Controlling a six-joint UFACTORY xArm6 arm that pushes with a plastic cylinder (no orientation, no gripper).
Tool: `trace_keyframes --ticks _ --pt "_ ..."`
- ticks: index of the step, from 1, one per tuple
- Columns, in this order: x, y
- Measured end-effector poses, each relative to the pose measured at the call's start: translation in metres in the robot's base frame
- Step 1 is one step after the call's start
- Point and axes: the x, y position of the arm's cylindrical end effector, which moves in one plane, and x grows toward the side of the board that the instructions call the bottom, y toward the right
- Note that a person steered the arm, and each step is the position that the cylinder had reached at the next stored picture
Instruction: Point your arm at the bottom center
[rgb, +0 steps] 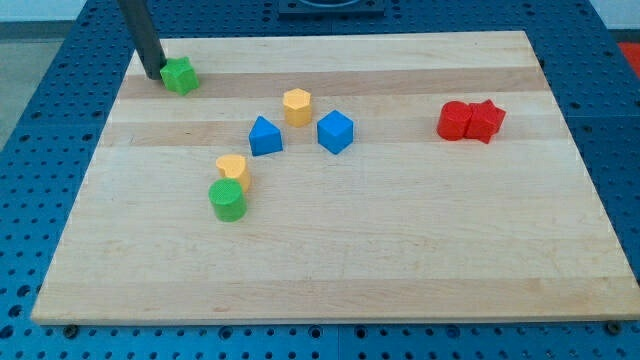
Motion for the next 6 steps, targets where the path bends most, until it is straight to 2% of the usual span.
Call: trace_keyframes --ticks 2,4,5,6 --pt "0.111 -0.010" --pt "0.217 0.009" --pt "0.264 0.046" --pt "0.271 0.118"
